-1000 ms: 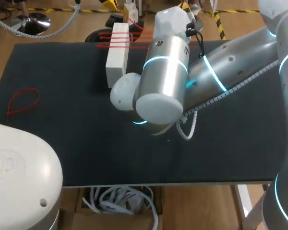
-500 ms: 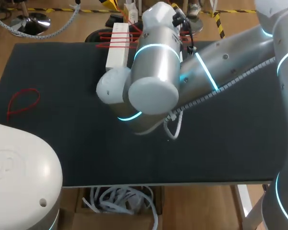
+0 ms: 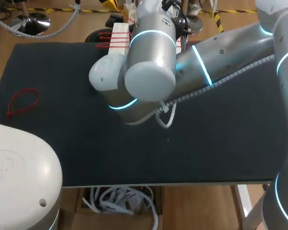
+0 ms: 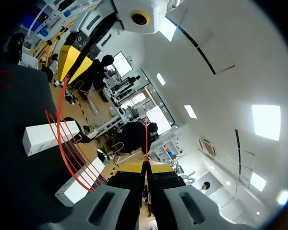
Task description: Grab the tape and strap the tape.
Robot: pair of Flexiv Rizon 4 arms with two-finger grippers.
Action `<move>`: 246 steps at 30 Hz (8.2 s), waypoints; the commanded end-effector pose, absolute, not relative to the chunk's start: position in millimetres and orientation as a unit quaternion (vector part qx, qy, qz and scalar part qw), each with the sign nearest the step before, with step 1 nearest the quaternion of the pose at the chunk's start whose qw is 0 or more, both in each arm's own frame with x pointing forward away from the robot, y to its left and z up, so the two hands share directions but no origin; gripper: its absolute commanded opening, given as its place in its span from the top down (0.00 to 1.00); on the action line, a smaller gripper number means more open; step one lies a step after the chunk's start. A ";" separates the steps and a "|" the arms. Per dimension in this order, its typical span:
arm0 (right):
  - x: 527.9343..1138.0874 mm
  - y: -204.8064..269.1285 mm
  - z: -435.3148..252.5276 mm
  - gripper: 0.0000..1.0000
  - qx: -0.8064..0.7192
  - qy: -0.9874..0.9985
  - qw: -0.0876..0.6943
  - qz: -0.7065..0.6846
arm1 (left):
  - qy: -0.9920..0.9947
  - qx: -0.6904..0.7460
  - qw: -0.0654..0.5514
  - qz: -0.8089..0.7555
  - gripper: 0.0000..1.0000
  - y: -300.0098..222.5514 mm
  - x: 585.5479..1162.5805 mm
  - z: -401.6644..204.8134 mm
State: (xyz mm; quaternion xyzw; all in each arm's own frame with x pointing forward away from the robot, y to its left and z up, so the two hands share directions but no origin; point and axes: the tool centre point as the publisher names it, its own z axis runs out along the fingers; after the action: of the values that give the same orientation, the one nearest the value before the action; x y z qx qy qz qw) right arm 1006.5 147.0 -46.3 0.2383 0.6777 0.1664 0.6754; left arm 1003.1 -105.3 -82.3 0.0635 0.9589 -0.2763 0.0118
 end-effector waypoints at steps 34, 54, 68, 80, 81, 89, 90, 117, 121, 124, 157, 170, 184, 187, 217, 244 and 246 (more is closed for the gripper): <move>985.2 188.6 -31.1 1.00 -0.015 0.731 0.673 -0.114 | 0.959 0.063 0.011 -0.274 1.00 -105.5 1003.2 -81.1; 981.1 200.6 -12.4 1.00 -0.103 0.720 0.657 -0.198 | 0.959 0.063 0.011 -0.274 1.00 -105.5 1003.2 -81.1; 986.3 205.9 -10.4 1.00 -0.127 0.712 0.657 -0.212 | 0.959 0.063 0.011 -0.274 1.00 -105.5 1003.2 -81.1; 990.9 214.3 -18.8 1.00 -0.151 0.703 0.658 -0.224 | 0.959 0.063 0.011 -0.274 1.00 -105.5 1003.2 -81.1; 991.3 214.8 -19.6 1.00 -0.152 0.703 0.658 -0.225 | 0.959 0.063 0.011 -0.274 1.00 -105.5 1003.2 -81.1; 992.5 223.1 -23.7 1.00 -0.162 0.701 0.658 -0.221 | 0.959 0.063 0.011 -0.274 1.00 -105.5 1003.2 -81.1; 992.5 224.3 -23.9 1.00 -0.163 0.701 0.658 -0.220 | 0.959 0.063 0.011 -0.274 1.00 -105.5 1003.2 -81.1; 1000.0 239.0 -30.0 1.00 -0.176 0.701 0.657 -0.217 | 0.959 0.063 0.011 -0.274 1.00 -105.5 1003.2 -81.1; 998.6 240.6 -29.6 1.00 -0.178 0.701 0.656 -0.215 | 0.959 0.063 0.011 -0.274 1.00 -105.5 1003.2 -81.1; 998.6 240.6 -28.5 1.00 -0.178 0.701 0.656 -0.215 | 0.959 0.063 0.011 -0.274 1.00 -105.5 1003.2 -81.1; 998.0 233.1 -26.4 1.00 -0.172 0.704 0.654 -0.219 | 0.959 0.063 0.011 -0.274 1.00 -105.5 1003.2 -81.1; 997.7 232.5 -31.7 1.00 -0.175 0.705 0.651 -0.221 | 0.959 0.063 0.011 -0.274 1.00 -105.5 1003.2 -81.1; 1001.1 233.9 -29.1 1.00 -0.172 0.704 0.654 -0.217 | 0.959 0.063 0.011 -0.274 1.00 -105.5 1003.2 -81.1; 1000.8 234.4 -30.2 1.00 -0.173 0.705 0.652 -0.217 | 0.959 0.063 0.011 -0.274 1.00 -105.5 1003.2 -81.1; 998.5 234.7 -30.2 1.00 -0.172 0.708 0.649 -0.219 | 0.959 0.063 0.011 -0.274 1.00 -105.5 1003.2 -81.1; 1001.9 238.2 -36.6 1.00 -0.176 0.712 0.643 -0.221 | 0.959 0.063 0.011 -0.274 1.00 -105.5 1003.2 -81.1; 1001.9 238.6 -37.3 1.00 -0.177 0.713 0.642 -0.221 | 0.959 0.063 0.011 -0.274 1.00 -105.5 1003.2 -81.1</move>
State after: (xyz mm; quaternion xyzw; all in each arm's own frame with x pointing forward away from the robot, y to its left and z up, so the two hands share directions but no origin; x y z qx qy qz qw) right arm 1002.5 236.7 -38.0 -0.1763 0.7114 -0.2194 0.6439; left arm 1003.1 -105.2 -82.3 0.0634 0.9590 -0.2761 0.0119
